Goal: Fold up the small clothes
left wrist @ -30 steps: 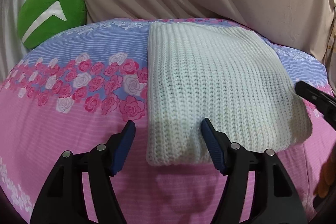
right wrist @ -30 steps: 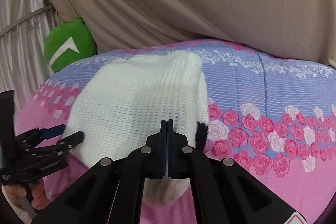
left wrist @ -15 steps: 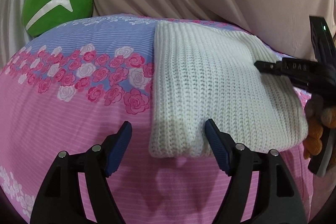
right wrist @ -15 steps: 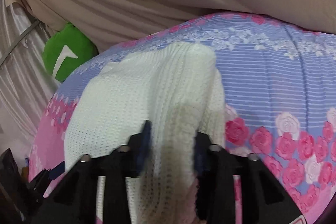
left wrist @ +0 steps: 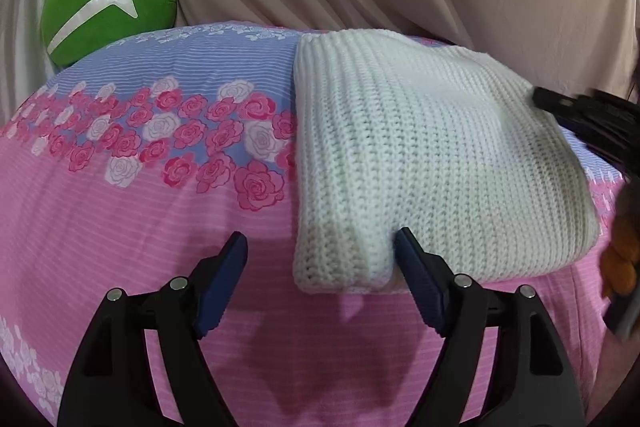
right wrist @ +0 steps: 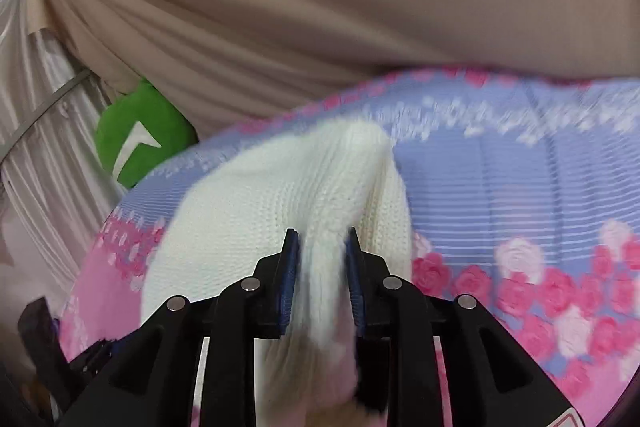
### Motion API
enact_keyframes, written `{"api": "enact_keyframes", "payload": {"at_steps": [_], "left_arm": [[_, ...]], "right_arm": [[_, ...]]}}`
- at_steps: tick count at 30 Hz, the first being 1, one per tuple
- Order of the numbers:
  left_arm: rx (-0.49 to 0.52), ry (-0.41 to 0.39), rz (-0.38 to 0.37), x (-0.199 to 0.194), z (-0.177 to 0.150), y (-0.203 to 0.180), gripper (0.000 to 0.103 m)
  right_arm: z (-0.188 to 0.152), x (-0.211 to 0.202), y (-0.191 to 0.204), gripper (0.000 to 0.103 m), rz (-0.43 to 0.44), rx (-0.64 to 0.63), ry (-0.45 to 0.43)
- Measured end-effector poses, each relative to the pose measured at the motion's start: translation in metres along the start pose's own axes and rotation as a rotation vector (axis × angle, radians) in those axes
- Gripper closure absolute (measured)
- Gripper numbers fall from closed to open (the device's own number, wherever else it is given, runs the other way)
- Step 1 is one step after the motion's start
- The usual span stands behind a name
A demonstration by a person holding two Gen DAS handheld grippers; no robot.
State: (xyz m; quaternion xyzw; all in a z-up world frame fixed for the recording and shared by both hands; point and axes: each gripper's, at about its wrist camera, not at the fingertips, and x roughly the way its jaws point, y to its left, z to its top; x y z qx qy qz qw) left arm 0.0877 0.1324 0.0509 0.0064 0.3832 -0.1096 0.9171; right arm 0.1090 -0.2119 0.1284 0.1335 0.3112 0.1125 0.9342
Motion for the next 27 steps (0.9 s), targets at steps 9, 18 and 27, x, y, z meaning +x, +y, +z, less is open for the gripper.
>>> {"api": "enact_keyframes", "payload": {"at_steps": [9, 18, 27], "left_arm": [[0.05, -0.03, 0.033, -0.009, -0.005, -0.023, 0.029], [-0.04, -0.138, 0.092, -0.039, -0.038, -0.017, 0.009], [-0.057, -0.111, 0.113, -0.047, -0.062, -0.033, 0.005]], "right_arm": [[-0.072, 0.002, -0.006, 0.089, -0.138, -0.093, 0.149], [-0.108, -0.061, 0.006, 0.057, -0.202, -0.09, 0.037], [-0.15, -0.06, 0.015, 0.029, -0.262, -0.077, 0.067]]}}
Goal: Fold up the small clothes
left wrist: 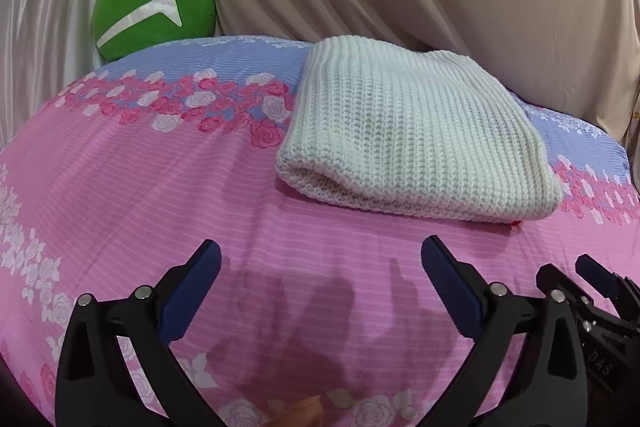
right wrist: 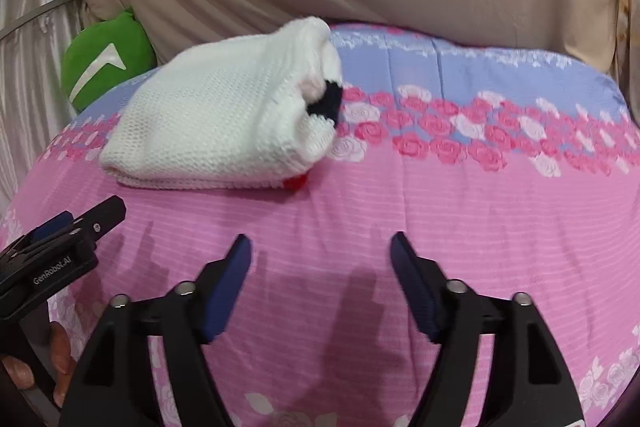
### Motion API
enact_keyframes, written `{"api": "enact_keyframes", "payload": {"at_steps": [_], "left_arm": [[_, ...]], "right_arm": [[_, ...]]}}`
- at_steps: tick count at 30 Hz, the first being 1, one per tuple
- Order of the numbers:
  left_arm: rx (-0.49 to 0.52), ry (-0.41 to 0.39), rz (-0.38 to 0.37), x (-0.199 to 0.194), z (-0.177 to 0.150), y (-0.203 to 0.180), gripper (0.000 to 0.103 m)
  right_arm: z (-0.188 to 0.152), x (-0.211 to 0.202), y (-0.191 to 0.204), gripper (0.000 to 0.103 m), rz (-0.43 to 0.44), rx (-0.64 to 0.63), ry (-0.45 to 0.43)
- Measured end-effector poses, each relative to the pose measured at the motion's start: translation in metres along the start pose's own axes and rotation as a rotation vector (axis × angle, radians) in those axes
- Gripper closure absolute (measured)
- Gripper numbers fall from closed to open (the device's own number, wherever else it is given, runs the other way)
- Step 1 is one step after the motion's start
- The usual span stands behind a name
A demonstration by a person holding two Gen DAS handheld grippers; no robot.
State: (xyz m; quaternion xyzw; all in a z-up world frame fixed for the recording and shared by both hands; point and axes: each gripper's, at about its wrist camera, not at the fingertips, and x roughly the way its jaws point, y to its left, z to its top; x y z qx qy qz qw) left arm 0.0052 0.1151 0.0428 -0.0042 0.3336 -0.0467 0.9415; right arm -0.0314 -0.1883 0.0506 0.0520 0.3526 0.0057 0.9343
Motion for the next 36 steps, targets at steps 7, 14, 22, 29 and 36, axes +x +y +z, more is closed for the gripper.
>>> {"api": "enact_keyframes", "payload": {"at_steps": [7, 14, 22, 29, 36], "left_arm": [[0.059, 0.034, 0.056, 0.008, -0.001, -0.01, 0.005], [0.084, 0.032, 0.076, 0.009, -0.003, -0.015, 0.005], [0.127, 0.022, 0.087, 0.006, -0.006, -0.024, 0.005], [0.153, 0.011, 0.088, 0.003, -0.009, -0.03, 0.005], [0.15, 0.018, 0.098, 0.004, -0.01, -0.031, 0.005]], "right_arm": [[0.0, 0.008, -0.008, 0.028, 0.026, 0.048, 0.03], [-0.002, 0.006, -0.004, 0.028, 0.014, 0.031, 0.02], [-0.003, 0.004, 0.0, 0.026, -0.015, 0.016, 0.005], [-0.005, 0.003, 0.006, 0.026, -0.024, -0.004, 0.0], [-0.007, 0.002, 0.013, 0.025, -0.025, -0.016, 0.002]]}}
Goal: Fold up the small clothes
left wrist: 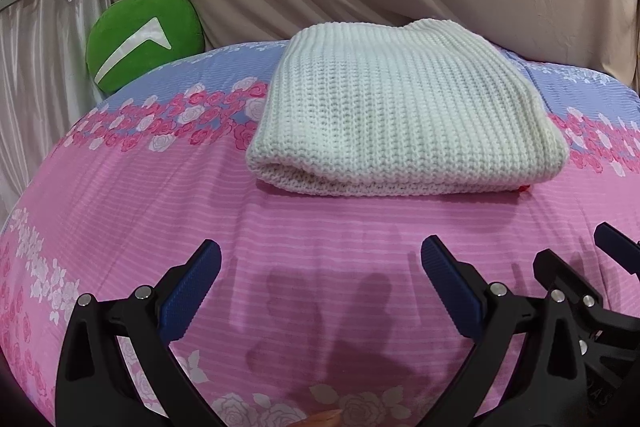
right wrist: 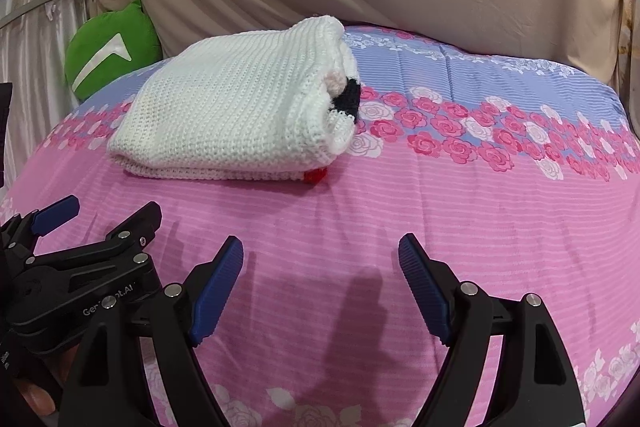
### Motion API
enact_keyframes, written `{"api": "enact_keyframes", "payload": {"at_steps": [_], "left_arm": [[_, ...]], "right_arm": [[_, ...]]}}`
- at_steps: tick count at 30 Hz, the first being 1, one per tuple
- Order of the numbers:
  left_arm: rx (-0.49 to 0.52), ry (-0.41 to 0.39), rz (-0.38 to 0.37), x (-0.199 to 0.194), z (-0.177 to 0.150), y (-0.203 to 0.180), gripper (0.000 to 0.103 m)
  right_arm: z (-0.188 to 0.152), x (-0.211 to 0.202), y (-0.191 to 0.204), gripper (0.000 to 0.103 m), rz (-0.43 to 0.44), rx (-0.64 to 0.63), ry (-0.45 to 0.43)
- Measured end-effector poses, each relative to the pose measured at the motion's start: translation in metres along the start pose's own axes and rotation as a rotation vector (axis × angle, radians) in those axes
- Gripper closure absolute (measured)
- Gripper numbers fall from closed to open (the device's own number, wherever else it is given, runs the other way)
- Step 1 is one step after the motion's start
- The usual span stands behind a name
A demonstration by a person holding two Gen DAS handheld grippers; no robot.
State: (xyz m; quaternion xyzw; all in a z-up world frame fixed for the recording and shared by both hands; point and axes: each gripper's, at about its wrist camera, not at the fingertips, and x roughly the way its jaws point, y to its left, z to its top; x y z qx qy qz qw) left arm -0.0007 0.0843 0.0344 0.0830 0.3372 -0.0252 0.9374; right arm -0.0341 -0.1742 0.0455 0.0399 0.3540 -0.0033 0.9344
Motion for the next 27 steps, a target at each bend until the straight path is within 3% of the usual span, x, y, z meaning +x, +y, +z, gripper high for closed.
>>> {"api": "enact_keyframes", "payload": {"at_steps": [27], "left_arm": [[0.008, -0.008, 0.039, -0.0018, -0.0014, -0.0034, 0.008]], "right_arm": [[-0.0019, 0.0004, 0.0033, 0.024, -0.024, 0.008, -0.001]]}}
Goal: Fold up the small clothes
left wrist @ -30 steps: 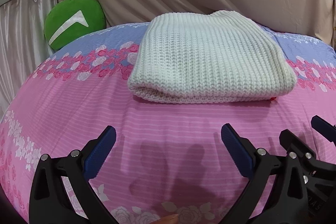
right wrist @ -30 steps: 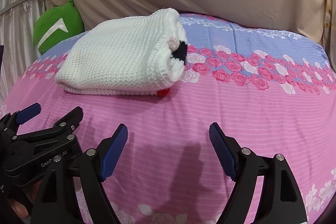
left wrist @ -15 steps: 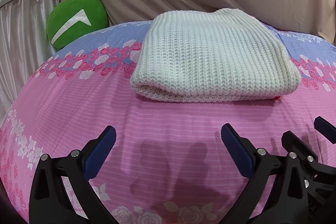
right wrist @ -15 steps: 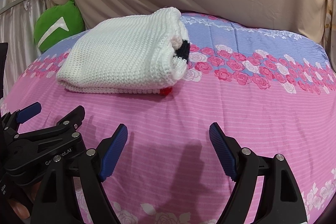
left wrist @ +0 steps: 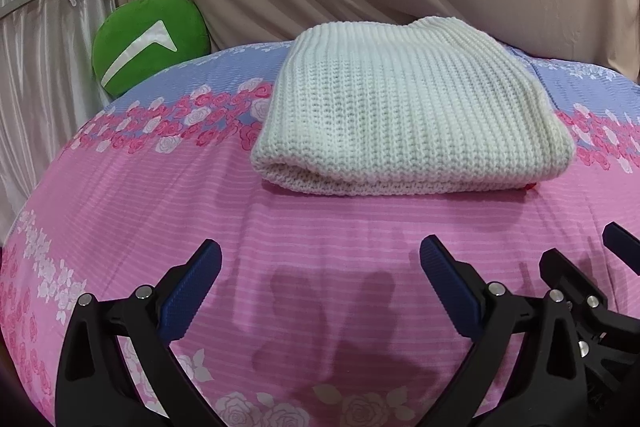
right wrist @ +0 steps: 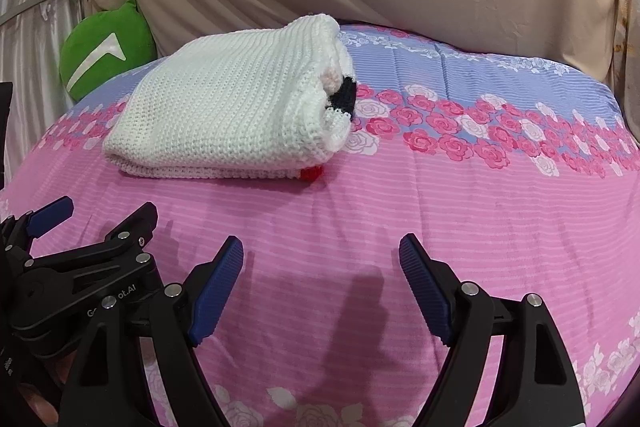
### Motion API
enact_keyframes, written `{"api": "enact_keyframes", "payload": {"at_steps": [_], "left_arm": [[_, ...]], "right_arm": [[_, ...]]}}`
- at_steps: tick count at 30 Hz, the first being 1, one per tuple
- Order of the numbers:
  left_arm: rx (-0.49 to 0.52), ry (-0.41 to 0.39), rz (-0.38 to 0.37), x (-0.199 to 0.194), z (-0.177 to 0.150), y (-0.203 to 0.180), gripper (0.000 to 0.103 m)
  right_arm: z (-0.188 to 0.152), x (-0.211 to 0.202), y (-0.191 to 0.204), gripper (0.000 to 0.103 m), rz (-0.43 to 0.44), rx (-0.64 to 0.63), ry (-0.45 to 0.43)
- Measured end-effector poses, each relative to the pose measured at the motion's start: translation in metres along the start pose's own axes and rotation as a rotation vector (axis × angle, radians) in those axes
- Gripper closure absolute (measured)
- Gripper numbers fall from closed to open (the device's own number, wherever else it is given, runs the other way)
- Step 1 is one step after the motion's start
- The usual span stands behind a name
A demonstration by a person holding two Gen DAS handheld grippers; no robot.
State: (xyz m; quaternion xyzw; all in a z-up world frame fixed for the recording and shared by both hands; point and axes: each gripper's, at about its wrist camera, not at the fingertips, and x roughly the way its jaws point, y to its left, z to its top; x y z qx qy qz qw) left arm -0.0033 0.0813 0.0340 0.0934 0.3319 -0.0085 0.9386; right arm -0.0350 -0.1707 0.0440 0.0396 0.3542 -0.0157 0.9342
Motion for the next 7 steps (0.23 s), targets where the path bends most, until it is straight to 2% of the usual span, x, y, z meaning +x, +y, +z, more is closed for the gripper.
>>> {"api": "enact_keyframes", "payload": {"at_steps": [7], "left_arm": [[-0.002, -0.004, 0.002, -0.0016, -0.0001, -0.0005, 0.01]], "right_arm": [[-0.0003, -0.001, 0.0009, 0.024, -0.002, 0.0, -0.002]]}}
